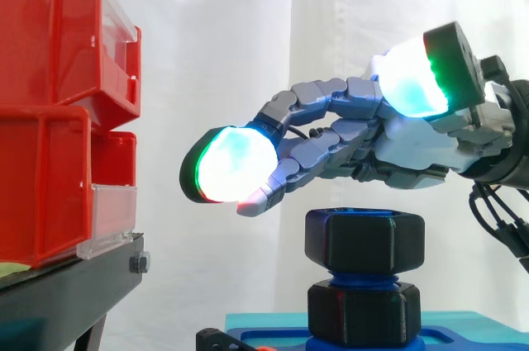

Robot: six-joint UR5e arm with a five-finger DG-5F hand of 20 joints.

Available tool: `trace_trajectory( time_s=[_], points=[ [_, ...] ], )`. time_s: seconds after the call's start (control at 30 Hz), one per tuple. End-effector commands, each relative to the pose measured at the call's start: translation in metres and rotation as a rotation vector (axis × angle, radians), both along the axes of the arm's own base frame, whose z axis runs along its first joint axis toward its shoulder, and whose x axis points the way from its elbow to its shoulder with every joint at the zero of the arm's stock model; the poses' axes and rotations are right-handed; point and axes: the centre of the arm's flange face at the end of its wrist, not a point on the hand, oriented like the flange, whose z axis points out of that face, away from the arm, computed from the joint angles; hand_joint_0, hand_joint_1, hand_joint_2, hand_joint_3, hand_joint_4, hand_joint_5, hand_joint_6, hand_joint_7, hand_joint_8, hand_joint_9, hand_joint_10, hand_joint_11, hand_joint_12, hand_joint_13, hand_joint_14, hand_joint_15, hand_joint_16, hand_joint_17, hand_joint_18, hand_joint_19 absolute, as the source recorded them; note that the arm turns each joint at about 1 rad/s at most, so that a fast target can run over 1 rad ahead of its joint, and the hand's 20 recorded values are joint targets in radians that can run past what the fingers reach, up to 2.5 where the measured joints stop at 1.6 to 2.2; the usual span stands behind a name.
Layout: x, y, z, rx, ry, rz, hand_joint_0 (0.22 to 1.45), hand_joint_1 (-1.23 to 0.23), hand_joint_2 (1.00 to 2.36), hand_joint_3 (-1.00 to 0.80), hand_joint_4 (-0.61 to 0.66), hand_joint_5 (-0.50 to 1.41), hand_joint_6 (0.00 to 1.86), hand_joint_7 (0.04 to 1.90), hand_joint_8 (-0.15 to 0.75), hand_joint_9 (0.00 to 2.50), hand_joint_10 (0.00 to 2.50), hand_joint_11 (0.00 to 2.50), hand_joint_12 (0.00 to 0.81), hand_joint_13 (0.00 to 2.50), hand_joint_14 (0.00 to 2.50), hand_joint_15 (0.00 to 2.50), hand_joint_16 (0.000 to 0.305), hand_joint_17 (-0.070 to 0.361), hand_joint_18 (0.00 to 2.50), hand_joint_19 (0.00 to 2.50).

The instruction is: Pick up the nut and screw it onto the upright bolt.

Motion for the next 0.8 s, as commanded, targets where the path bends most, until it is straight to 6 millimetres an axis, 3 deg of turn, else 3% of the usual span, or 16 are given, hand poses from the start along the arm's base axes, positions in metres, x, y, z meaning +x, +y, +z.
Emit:
trace_trajectory(
  time_s=[0.0,0.1,0.17,0.5,0.67,0.77],
  points=[
    [0.000,0.005,-0.003,0.003,0.012,0.001,0.45,-0.17,1.00,-0.50,0.12,-0.19,0.50,0.58,0.174,0.37,0.00,0.00,0.265,0.18,0.00,0.00,0.031,0.069,0.00,0.00],
    [-0.001,0.006,-0.003,0.003,0.018,0.002,0.46,-0.17,1.00,-0.50,0.15,-0.18,0.50,0.66,0.182,0.38,0.00,0.00,0.266,0.19,0.00,0.00,0.031,0.069,0.00,0.00],
    [-0.002,0.006,-0.005,0.003,0.031,0.002,0.46,-0.17,1.00,-0.50,0.18,-0.16,0.50,0.84,0.192,0.39,0.00,0.00,0.266,0.20,0.00,0.00,0.030,0.068,0.00,0.00],
    [-0.006,-0.002,-0.007,-0.012,0.058,-0.003,0.46,-0.18,1.00,-0.50,0.19,-0.14,0.50,0.96,0.206,0.41,0.00,0.00,0.260,0.24,0.00,0.00,0.028,0.063,0.00,0.00],
    [-0.007,-0.005,-0.007,-0.016,0.056,-0.007,0.47,-0.19,1.00,-0.50,0.19,-0.13,0.50,1.08,0.218,0.46,0.00,0.00,0.256,0.27,0.00,0.00,0.026,0.058,0.00,0.00],
    [-0.007,-0.007,-0.008,-0.018,0.057,-0.006,0.48,-0.21,1.00,-0.50,0.14,-0.12,0.50,1.26,0.227,0.49,0.00,0.00,0.248,0.30,0.00,0.00,0.025,0.055,0.00,0.00]
  ],
)
